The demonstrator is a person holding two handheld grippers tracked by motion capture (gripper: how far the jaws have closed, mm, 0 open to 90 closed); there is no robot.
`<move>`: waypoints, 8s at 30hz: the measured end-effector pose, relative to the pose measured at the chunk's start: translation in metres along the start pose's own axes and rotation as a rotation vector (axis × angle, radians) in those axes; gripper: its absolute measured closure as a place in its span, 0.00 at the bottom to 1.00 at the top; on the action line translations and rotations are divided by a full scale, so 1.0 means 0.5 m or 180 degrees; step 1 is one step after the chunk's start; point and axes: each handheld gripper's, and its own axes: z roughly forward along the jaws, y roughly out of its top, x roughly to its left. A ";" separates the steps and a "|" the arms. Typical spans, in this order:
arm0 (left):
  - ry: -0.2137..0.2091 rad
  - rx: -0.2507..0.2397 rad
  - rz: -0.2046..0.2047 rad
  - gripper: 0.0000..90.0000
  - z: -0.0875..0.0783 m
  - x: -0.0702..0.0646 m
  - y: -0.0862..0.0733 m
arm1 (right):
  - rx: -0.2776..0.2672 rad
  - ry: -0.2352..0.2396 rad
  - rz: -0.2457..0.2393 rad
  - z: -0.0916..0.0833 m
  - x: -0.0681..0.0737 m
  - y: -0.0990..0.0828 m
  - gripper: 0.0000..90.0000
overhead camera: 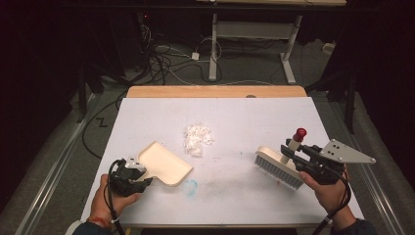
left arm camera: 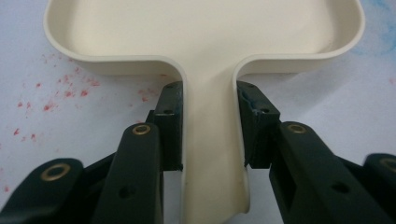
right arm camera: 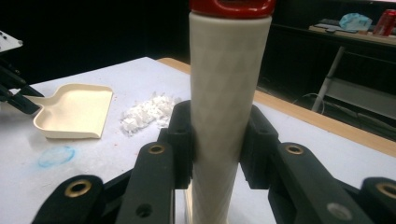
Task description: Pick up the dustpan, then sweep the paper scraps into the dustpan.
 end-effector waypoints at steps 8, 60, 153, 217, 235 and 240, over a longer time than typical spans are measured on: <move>0.0001 0.0000 -0.0030 0.71 0.000 -0.002 -0.004 | 0.0036 0.0045 -0.0052 0.016 0.005 0.004 0.78; -0.0057 0.0029 -0.0029 0.71 0.021 0.005 0.002 | 0.0297 -0.0140 -0.0095 0.290 -0.098 0.107 0.78; -0.0082 0.0175 0.0085 0.70 0.011 0.008 0.007 | 0.0191 0.0340 -0.0772 0.580 0.080 0.124 0.78; -0.0113 0.0291 0.0157 0.70 0.049 -0.016 0.046 | -0.0477 0.0654 -0.0664 0.417 0.200 0.182 0.78; -0.0124 0.0350 0.0224 0.70 0.043 -0.019 0.037 | 0.0248 0.0192 -0.0607 0.228 0.184 0.056 0.78; -0.0118 0.0358 0.0252 0.70 0.044 -0.023 0.041 | 0.0248 0.0199 -0.0649 0.247 0.217 0.056 0.78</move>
